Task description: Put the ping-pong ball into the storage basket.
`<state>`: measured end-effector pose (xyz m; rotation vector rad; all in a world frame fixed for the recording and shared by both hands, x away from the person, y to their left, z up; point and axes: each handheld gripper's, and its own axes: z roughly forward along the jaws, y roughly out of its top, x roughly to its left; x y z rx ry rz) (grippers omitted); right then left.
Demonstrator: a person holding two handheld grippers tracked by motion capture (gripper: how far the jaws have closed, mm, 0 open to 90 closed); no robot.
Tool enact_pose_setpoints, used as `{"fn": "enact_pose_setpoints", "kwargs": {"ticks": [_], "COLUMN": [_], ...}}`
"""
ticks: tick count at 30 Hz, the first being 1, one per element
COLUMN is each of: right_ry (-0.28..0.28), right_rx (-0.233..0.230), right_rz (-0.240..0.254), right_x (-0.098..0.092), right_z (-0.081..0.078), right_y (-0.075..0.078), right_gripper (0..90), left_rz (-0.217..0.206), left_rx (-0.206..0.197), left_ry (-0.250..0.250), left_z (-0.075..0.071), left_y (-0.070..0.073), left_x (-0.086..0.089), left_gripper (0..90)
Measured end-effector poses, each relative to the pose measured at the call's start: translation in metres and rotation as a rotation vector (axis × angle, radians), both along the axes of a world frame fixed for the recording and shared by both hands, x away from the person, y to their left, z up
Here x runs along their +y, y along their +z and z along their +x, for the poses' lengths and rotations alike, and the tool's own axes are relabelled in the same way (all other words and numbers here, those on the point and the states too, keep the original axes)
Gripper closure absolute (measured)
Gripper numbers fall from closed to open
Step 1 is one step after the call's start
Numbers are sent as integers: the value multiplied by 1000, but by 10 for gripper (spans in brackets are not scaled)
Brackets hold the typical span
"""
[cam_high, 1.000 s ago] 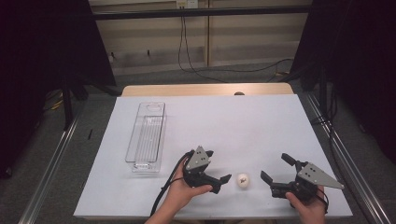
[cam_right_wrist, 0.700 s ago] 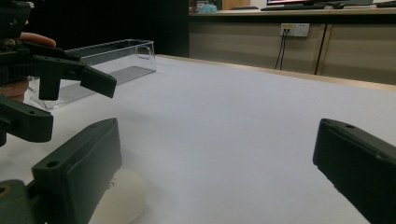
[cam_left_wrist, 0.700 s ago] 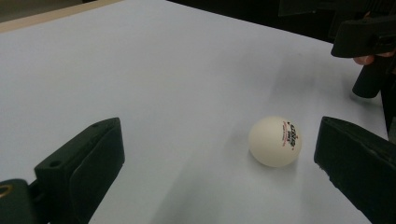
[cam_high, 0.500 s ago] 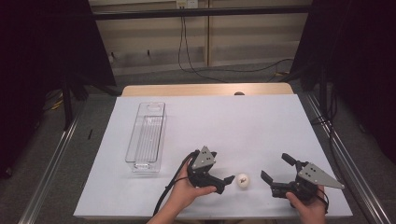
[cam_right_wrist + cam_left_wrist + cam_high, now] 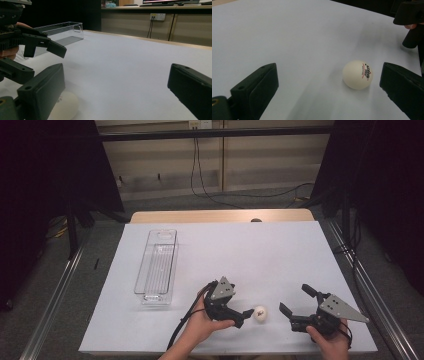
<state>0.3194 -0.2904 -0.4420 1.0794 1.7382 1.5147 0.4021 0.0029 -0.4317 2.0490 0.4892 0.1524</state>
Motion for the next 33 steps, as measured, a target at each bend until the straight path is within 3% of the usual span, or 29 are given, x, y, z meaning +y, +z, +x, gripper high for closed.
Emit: {"fn": "enact_pose_setpoints", "kwargs": {"ticks": [1, 10, 23, 25, 33], "right_ry": [-1, -1, -2, 0, -2], "right_rx": [-3, -4, -4, -3, -4], "right_rz": [-2, -2, -7, -8, -9], "right_x": [0, 0, -1, -1, -1], "right_z": [0, 0, 1, 1, 1], "right_y": [0, 0, 0, 0, 0], "right_gripper": [9, 9, 9, 9, 9], "left_rz": [-18, 26, 21, 38, 42], "left_rx": [5, 27, 51, 50, 65], "left_ry": [3, -34, -57, -58, -68], "left_z": [0, -1, -3, -3, -3], "left_y": [-1, -3, -4, -3, -5], "left_x": [-2, -12, -25, -26, -30], "left_gripper": [24, 32, 38, 39, 47]}}
